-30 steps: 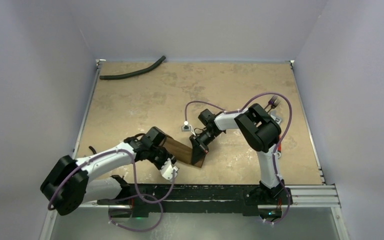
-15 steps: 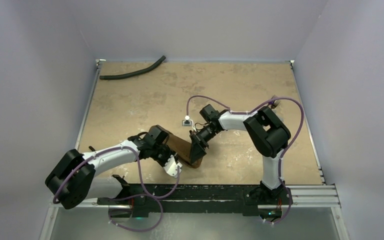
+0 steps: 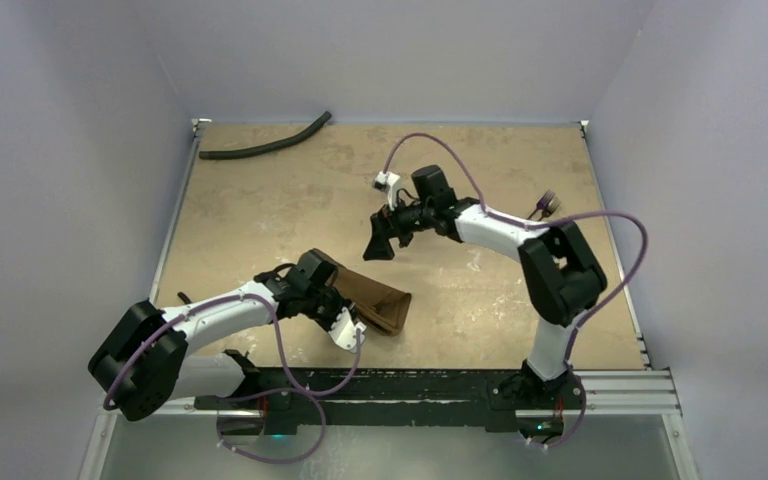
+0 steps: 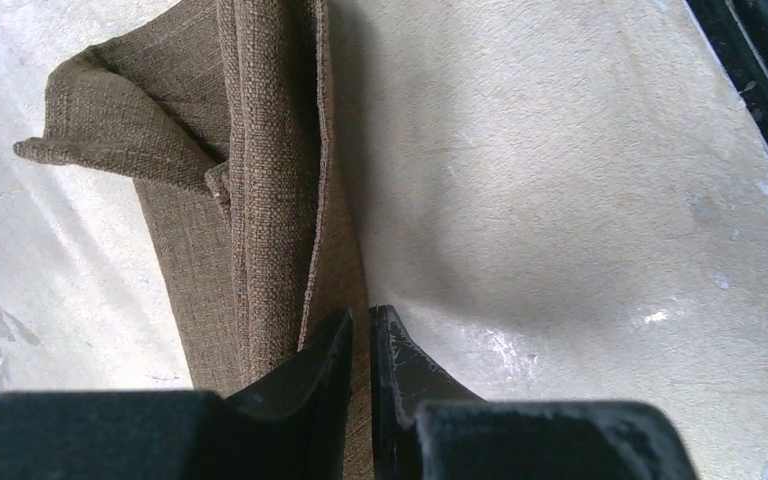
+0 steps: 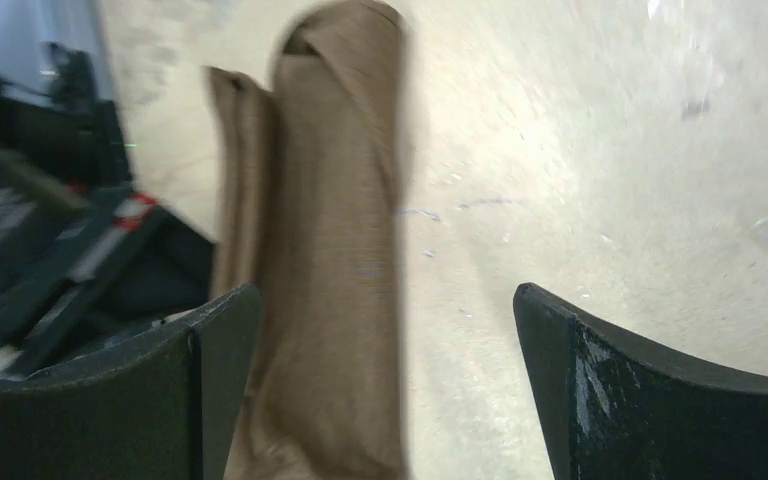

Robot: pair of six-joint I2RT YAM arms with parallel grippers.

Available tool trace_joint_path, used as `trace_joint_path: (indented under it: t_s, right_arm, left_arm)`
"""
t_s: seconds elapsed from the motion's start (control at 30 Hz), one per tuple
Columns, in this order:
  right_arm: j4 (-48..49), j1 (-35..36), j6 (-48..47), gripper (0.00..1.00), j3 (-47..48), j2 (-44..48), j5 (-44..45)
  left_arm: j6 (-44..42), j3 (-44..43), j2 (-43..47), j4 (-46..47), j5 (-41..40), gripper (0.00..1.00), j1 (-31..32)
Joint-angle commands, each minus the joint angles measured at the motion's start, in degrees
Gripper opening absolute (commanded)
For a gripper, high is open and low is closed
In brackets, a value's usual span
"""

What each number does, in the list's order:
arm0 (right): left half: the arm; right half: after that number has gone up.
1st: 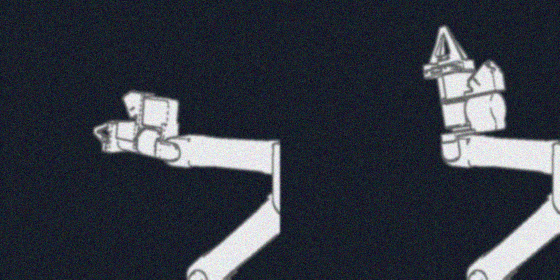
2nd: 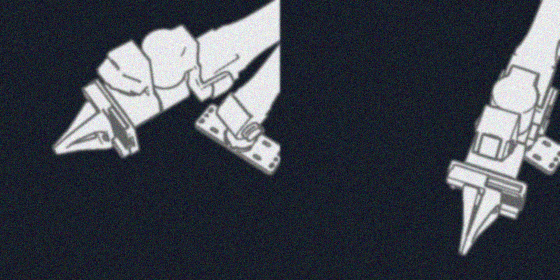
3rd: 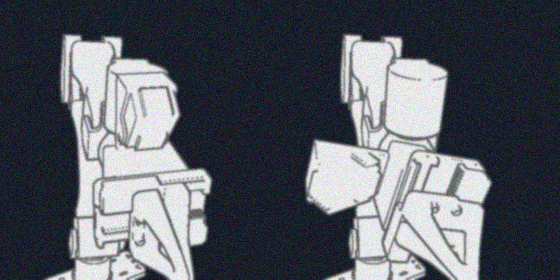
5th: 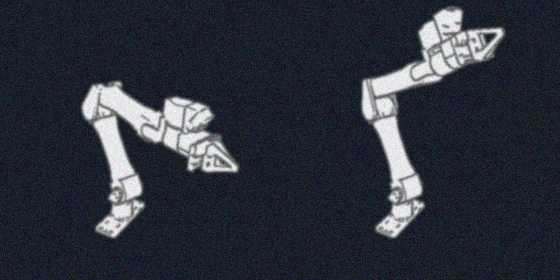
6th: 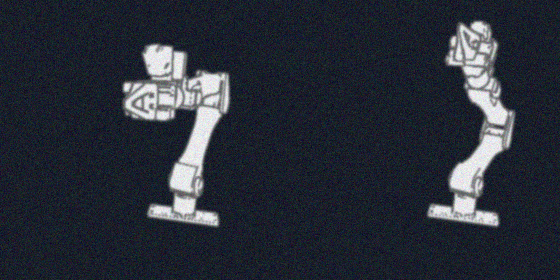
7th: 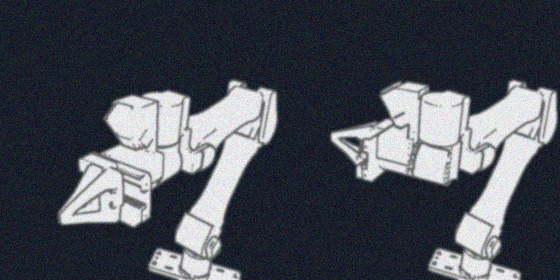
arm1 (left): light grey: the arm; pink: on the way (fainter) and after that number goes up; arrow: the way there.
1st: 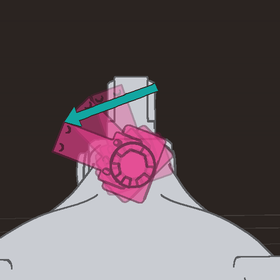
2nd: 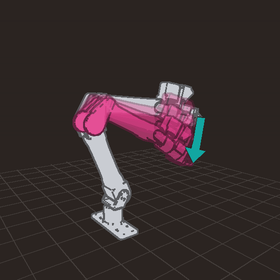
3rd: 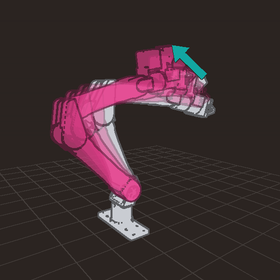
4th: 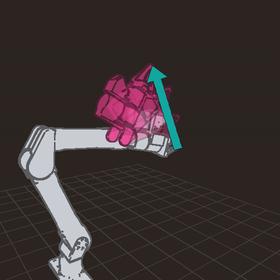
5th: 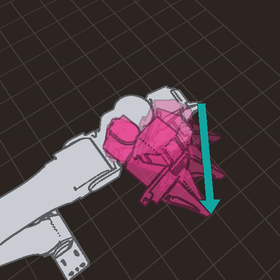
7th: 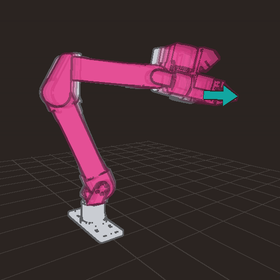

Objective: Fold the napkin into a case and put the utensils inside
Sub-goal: Turn over the smaller rectangle-folded napkin at the center of the board, then smooth out the smaller rectangle-folded napkin at the center of the board.

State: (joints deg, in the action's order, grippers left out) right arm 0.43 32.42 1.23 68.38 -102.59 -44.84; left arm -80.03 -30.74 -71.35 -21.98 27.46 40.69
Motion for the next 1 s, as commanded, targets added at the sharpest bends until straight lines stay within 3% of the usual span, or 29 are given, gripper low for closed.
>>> trace_joint_path:
  t_s: [0.0,0.17,0.37,0.67,0.8,0.97]
  right_arm:
    - [4.1,3.7,3.2,0.99,-2.4,-4.9,12.1]
    - [6.0,5.9,3.7,0.99,-6.4,-2.6,12.4]
    - [9.4,6.9,6.2,0.99,-15.6,8.1,17.4]
    - [17.1,6.9,11.9,0.99,-22.6,12.8,6.3]
    - [16.9,7.1,15.2,0.99,-25.3,16.9,18.2]
    - [10.4,6.8,18.6,0.99,-24.1,25.6,42.3]
  left_arm:
    - [1.5,-0.9,0.1,2.7,-0.4,0.11,0.2]
    - [2.0,-0.7,0.0,3.2,-1.3,0.1,0.2]
    - [2.0,-0.4,-0.3,3.5,-1.1,0.1,0.3]
    - [1.7,-0.5,-0.5,4.1,-1.3,0.1,0.3]
    - [1.7,-0.4,-0.3,3.9,-1.5,0.09,0.2]
    - [1.9,-0.6,0.1,3.9,-1.8,0.09,0.2]
